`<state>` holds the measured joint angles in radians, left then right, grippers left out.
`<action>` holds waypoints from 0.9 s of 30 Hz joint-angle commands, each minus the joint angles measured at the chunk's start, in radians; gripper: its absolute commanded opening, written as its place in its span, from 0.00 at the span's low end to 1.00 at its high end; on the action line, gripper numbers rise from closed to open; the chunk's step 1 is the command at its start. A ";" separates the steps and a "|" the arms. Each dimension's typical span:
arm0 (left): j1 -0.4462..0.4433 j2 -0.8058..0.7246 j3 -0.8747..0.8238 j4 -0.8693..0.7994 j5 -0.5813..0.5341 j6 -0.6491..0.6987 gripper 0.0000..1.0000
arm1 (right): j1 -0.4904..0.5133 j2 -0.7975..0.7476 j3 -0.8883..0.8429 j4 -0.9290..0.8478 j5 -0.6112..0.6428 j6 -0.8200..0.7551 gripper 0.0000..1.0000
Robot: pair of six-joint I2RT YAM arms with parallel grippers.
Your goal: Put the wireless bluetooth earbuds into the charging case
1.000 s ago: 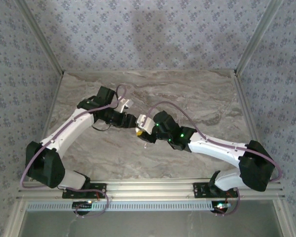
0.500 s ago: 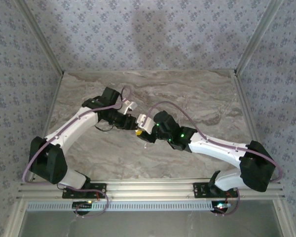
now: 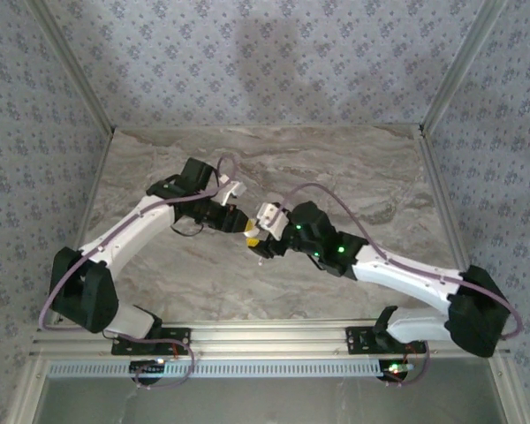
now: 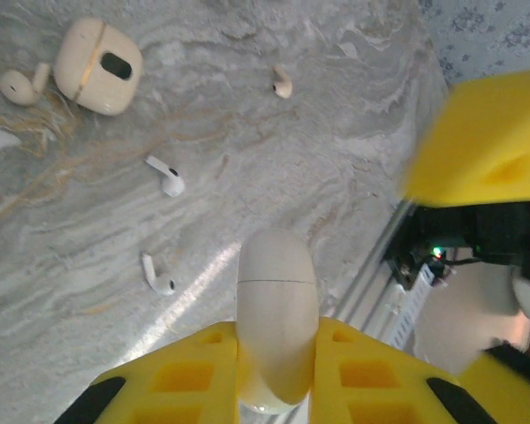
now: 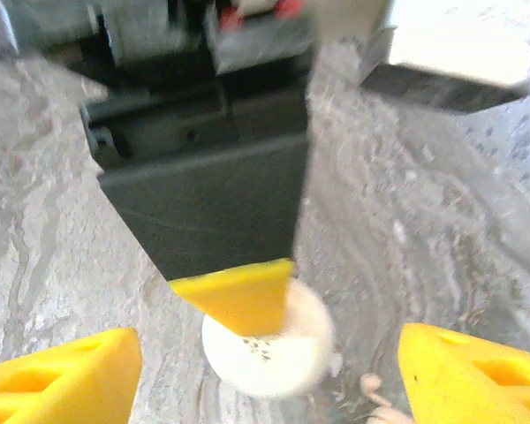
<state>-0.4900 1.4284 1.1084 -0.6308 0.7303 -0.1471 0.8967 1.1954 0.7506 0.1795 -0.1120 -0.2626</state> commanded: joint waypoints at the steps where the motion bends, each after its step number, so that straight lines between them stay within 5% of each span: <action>1: 0.000 -0.067 -0.059 0.176 -0.010 0.005 0.16 | -0.063 -0.094 -0.061 0.089 -0.136 0.025 0.79; 8: -0.019 -0.181 -0.210 0.405 0.030 0.127 0.16 | -0.314 -0.133 -0.035 0.024 -0.547 0.150 0.79; 14: -0.064 -0.221 -0.280 0.509 0.083 0.174 0.17 | -0.325 -0.102 -0.009 -0.017 -0.649 0.020 0.74; 21: -0.117 -0.287 -0.324 0.534 0.101 0.290 0.17 | -0.331 0.029 0.154 -0.260 -0.875 -0.108 0.59; 27: -0.131 -0.388 -0.402 0.611 0.090 0.328 0.14 | -0.331 0.059 0.168 -0.286 -0.915 -0.158 0.53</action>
<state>-0.6117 1.0840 0.7288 -0.0925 0.7971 0.1280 0.5686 1.2469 0.8867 -0.0383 -0.9546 -0.3653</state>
